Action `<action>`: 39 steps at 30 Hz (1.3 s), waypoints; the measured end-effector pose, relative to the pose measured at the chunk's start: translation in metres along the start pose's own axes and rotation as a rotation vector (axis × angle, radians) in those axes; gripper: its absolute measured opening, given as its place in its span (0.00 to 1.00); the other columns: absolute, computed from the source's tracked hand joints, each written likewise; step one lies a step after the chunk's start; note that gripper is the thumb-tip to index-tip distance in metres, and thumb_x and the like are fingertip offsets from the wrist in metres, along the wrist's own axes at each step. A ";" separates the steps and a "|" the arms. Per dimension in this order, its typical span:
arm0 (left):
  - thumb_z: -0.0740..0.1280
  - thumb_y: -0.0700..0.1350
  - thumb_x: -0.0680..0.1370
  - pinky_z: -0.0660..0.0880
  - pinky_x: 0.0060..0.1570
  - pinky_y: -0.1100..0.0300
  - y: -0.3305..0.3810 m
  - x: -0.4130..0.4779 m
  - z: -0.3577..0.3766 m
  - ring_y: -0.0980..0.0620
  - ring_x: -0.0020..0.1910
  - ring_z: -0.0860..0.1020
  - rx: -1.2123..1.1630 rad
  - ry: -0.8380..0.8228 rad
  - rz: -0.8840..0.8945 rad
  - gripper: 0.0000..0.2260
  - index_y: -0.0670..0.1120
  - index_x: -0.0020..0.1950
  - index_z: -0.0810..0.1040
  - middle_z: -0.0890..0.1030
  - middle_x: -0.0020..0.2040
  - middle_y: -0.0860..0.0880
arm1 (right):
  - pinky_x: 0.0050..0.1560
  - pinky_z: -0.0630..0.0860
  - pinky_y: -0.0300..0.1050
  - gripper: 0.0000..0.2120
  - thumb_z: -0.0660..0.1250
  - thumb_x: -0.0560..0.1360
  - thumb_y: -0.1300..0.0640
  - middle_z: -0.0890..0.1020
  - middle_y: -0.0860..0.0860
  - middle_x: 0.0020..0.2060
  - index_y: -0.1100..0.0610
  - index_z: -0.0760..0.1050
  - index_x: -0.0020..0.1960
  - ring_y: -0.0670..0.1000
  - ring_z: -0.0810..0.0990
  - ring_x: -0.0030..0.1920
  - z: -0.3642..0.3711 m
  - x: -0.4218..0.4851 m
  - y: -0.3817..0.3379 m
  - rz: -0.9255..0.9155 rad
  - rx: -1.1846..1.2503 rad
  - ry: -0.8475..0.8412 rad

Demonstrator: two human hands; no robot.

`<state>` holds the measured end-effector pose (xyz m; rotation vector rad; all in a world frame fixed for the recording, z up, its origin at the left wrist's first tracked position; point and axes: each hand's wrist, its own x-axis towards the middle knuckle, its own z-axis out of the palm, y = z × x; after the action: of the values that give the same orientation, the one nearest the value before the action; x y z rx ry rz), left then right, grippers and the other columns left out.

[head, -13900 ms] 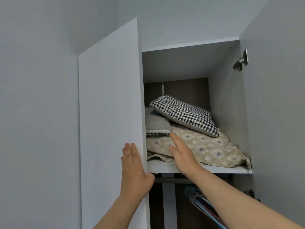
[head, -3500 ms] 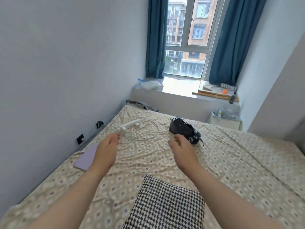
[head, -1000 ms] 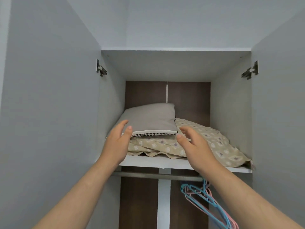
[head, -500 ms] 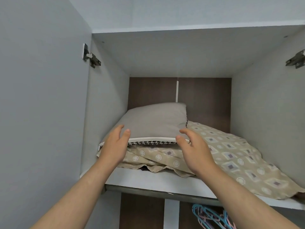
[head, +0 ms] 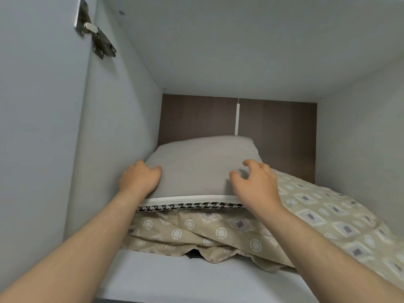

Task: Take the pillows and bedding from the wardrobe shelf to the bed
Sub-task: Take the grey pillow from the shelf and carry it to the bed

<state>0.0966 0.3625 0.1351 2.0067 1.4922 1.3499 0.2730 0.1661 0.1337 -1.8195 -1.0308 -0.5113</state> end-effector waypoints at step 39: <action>0.67 0.64 0.70 0.73 0.49 0.45 0.023 -0.040 -0.003 0.35 0.50 0.77 -0.355 0.366 0.193 0.23 0.44 0.43 0.70 0.80 0.48 0.39 | 0.46 0.73 0.50 0.24 0.75 0.65 0.41 0.78 0.49 0.47 0.52 0.68 0.50 0.55 0.77 0.49 -0.048 0.000 0.012 -0.049 0.102 0.244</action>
<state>0.1066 0.3178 0.1325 1.7774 1.1006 1.9894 0.2875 0.1218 0.1494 -1.6008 -0.9181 -0.6800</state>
